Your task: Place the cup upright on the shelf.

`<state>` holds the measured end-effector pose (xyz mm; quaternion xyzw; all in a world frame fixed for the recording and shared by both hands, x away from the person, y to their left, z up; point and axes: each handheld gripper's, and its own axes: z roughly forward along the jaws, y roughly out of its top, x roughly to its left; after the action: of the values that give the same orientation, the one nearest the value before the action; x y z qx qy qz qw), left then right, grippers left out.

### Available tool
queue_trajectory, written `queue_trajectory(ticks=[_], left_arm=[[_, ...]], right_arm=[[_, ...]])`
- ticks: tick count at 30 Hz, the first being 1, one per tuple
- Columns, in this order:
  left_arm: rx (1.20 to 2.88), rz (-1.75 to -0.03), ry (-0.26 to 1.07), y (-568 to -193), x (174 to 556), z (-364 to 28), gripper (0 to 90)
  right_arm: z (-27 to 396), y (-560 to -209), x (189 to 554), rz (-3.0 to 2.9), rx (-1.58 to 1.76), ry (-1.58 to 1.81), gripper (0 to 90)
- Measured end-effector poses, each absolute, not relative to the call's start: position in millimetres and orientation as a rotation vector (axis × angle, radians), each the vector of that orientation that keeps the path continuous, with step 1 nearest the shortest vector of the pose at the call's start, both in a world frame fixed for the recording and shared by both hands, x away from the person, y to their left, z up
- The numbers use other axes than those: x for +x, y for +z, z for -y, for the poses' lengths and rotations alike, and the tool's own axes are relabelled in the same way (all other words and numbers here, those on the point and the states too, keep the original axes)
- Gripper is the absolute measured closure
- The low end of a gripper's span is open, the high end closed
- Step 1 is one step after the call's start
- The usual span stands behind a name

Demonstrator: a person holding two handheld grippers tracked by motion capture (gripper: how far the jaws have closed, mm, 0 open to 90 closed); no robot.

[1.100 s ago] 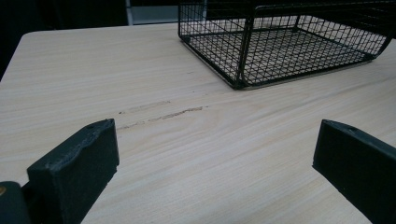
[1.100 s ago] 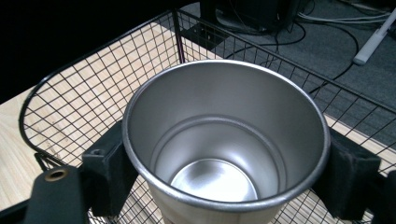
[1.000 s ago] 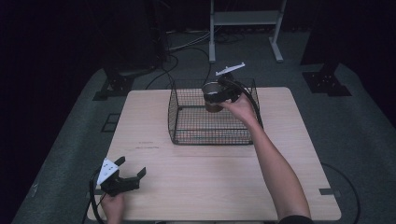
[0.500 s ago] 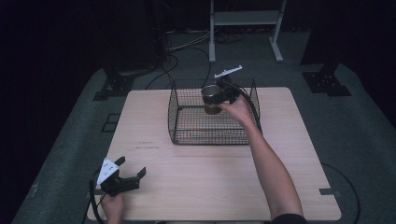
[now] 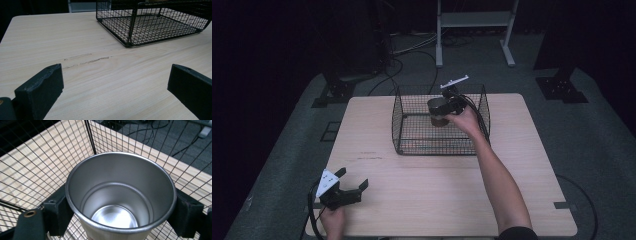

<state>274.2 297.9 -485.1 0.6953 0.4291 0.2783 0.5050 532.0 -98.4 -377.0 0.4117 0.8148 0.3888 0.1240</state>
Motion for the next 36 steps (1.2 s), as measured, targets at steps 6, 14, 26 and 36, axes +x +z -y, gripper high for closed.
queue_trajectory(ticks=[6, 14, 26, 36], left_arm=[[1.675, -1.038, 0.669, -485, 274, -298, 0.0], [1.680, -1.036, 0.667, -485, 275, -298, 0.0], [1.678, -1.035, 0.667, -485, 275, -298, 0.0], [1.674, -1.037, 0.667, -485, 275, -298, 0.0]], right_arm=[[99, -383, 536, -2.392, 1.215, 1.113, 17.8], [99, -391, 537, -2.423, 1.222, 1.067, 17.8], [102, -400, 543, -2.438, 1.241, 1.032, 17.7], [100, -407, 545, -2.472, 1.229, 0.960, 17.5]])
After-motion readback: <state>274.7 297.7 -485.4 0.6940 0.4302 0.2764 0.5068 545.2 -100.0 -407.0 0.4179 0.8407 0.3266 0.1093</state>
